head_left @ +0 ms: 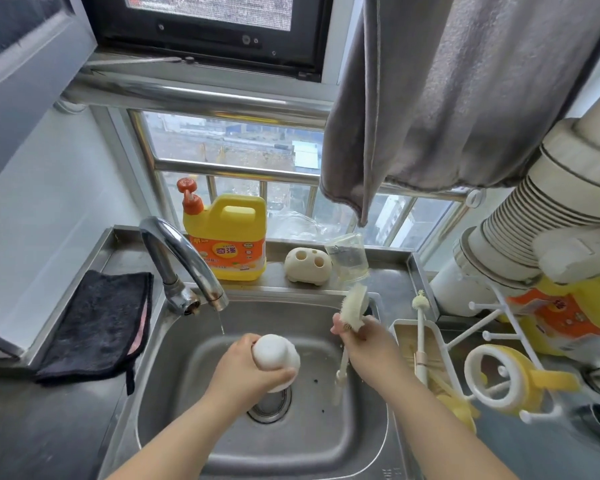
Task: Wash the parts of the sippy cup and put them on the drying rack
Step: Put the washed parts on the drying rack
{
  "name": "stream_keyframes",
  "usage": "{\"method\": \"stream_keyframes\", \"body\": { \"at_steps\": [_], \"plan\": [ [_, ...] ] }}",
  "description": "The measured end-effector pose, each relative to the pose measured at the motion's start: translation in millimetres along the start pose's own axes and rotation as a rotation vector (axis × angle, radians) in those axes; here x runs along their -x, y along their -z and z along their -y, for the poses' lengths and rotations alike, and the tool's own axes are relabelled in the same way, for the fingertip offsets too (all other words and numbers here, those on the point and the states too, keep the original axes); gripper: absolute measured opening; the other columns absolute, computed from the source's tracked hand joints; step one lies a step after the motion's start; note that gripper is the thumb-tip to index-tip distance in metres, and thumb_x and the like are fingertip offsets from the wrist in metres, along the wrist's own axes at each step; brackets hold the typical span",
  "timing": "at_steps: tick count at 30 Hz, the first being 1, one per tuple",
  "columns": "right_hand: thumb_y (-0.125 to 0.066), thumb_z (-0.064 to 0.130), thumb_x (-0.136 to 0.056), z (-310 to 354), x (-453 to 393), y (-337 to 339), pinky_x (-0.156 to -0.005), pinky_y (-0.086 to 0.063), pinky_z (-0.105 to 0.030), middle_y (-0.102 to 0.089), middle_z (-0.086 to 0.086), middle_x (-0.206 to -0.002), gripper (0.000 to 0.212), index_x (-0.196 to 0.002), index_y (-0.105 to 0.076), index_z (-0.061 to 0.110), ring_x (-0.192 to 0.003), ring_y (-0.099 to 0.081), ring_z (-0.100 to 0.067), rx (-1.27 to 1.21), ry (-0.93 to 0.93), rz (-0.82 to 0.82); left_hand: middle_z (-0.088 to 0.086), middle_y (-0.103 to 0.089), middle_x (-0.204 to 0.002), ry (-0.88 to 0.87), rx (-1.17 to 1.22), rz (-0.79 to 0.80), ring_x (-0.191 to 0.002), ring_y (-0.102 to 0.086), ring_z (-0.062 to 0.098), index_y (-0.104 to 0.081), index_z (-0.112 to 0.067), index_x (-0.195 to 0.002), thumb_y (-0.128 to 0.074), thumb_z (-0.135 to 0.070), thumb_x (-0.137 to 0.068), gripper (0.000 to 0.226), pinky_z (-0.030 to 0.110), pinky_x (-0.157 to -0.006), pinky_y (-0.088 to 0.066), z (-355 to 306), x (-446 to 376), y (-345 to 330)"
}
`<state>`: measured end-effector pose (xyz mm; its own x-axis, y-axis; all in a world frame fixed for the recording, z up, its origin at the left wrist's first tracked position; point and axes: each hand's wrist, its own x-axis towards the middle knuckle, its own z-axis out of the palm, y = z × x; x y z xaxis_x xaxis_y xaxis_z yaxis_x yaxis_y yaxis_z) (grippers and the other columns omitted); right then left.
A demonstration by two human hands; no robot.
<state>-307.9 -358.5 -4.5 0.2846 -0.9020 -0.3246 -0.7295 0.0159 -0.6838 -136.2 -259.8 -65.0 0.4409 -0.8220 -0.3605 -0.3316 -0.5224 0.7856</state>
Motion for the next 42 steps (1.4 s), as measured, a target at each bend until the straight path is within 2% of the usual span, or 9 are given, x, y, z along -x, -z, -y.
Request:
{"method": "stream_keyframes", "body": {
  "at_steps": [3, 6, 11, 17, 20, 24, 28, 33, 42],
  "plan": [
    [-0.047, 0.05, -0.093, 3, -3, 8, -0.071, -0.041, -0.026, -0.068, -0.005, -0.09, 0.047, -0.092, -0.067, 0.009, -0.085, -0.061, -0.019, 0.084, 0.037, -0.028, -0.009, -0.06, -0.098, -0.032, -0.027, -0.034, -0.091, -0.057, 0.009, -0.055, -0.026, -0.1, -0.086, -0.04, -0.058, 0.055, 0.021, -0.07, -0.04, -1, -1, 0],
    [-0.05, 0.045, -0.094, 9, -7, 17, -0.054, -0.037, -0.008, -0.064, -0.001, -0.078, 0.04, -0.085, -0.069, 0.011, -0.065, -0.053, -0.002, 0.031, 0.062, -0.098, -0.01, -0.057, -0.1, -0.082, -0.054, -0.066, -0.096, -0.053, 0.012, -0.054, -0.026, -0.104, -0.081, -0.054, -0.05, 0.067, 0.025, -0.077, -0.041, -4, -3, 1],
    [-0.061, 0.034, -0.09, 8, -10, 12, -0.049, -0.033, -0.011, -0.053, 0.009, -0.063, 0.026, -0.068, -0.056, 0.021, -0.06, -0.048, -0.001, 0.028, 0.049, -0.055, -0.01, -0.056, -0.1, -0.099, -0.179, -0.089, -0.104, -0.049, 0.017, -0.053, -0.026, -0.106, -0.054, -0.073, -0.034, 0.086, 0.034, -0.09, -0.044, 0, -10, -5],
    [-0.057, 0.033, -0.092, 10, -10, 17, -0.067, -0.036, -0.023, -0.065, -0.003, -0.081, 0.024, -0.092, -0.07, 0.013, -0.083, -0.059, -0.019, -0.042, 0.261, -0.297, -0.011, -0.056, -0.101, -0.074, -0.299, -0.086, -0.102, -0.043, 0.016, -0.051, -0.028, -0.106, -0.045, -0.077, -0.034, 0.087, 0.031, -0.089, -0.039, -1, -15, -5],
    [-0.055, 0.03, -0.094, 15, -5, 21, -0.064, -0.036, -0.017, -0.064, -0.002, -0.077, 0.022, -0.088, -0.069, 0.014, -0.074, -0.057, -0.014, -0.13, 0.347, -0.398, -0.009, -0.055, -0.097, -0.051, -0.297, -0.038, -0.103, -0.045, 0.018, -0.051, -0.027, -0.103, -0.047, -0.076, -0.033, 0.086, 0.031, -0.087, -0.041, 0, -15, -5],
    [-0.049, 0.032, -0.097, 4, -7, 13, -0.056, -0.032, -0.014, -0.049, 0.007, -0.068, 0.028, -0.08, -0.059, 0.013, -0.063, -0.046, -0.008, 0.143, 0.253, -0.185, -0.011, -0.05, -0.098, -0.148, -0.109, -0.199, -0.1, -0.038, 0.015, -0.048, -0.027, -0.105, -0.052, -0.075, -0.038, 0.083, 0.03, -0.083, -0.035, -12, -15, -7],
    [-0.051, 0.036, -0.095, -3, -9, 11, -0.058, -0.038, -0.008, -0.061, -0.006, -0.071, 0.034, -0.079, -0.064, 0.008, -0.062, -0.054, -0.011, -0.032, 0.223, -0.292, -0.01, -0.052, -0.097, -0.054, -0.312, -0.082, -0.106, -0.046, 0.02, -0.05, -0.027, -0.106, -0.071, -0.066, -0.05, 0.071, 0.032, -0.087, -0.039, -12, -17, -8],
    [-0.049, 0.035, -0.096, -3, -15, 17, -0.052, -0.033, -0.011, -0.06, -0.01, -0.074, 0.035, -0.072, -0.056, 0.01, -0.065, -0.055, -0.02, 0.037, 0.213, -0.269, -0.011, -0.05, -0.098, -0.056, -0.282, -0.167, -0.105, -0.046, 0.017, -0.046, -0.029, -0.102, -0.078, -0.059, -0.057, 0.062, 0.031, -0.088, -0.037, -5, -17, -8],
    [-0.042, 0.032, -0.1, 57, -44, 87, -0.063, -0.037, -0.028, -0.051, 0.007, -0.068, 0.032, -0.096, -0.063, 0.008, -0.065, -0.048, -0.013, -0.121, 0.454, -0.59, -0.009, -0.05, -0.099, -0.073, -0.224, -0.167, -0.104, -0.044, 0.019, -0.047, -0.028, -0.105, -0.046, -0.075, -0.031, 0.087, 0.034, -0.092, -0.039, -2, -21, -2]
  ]
}}
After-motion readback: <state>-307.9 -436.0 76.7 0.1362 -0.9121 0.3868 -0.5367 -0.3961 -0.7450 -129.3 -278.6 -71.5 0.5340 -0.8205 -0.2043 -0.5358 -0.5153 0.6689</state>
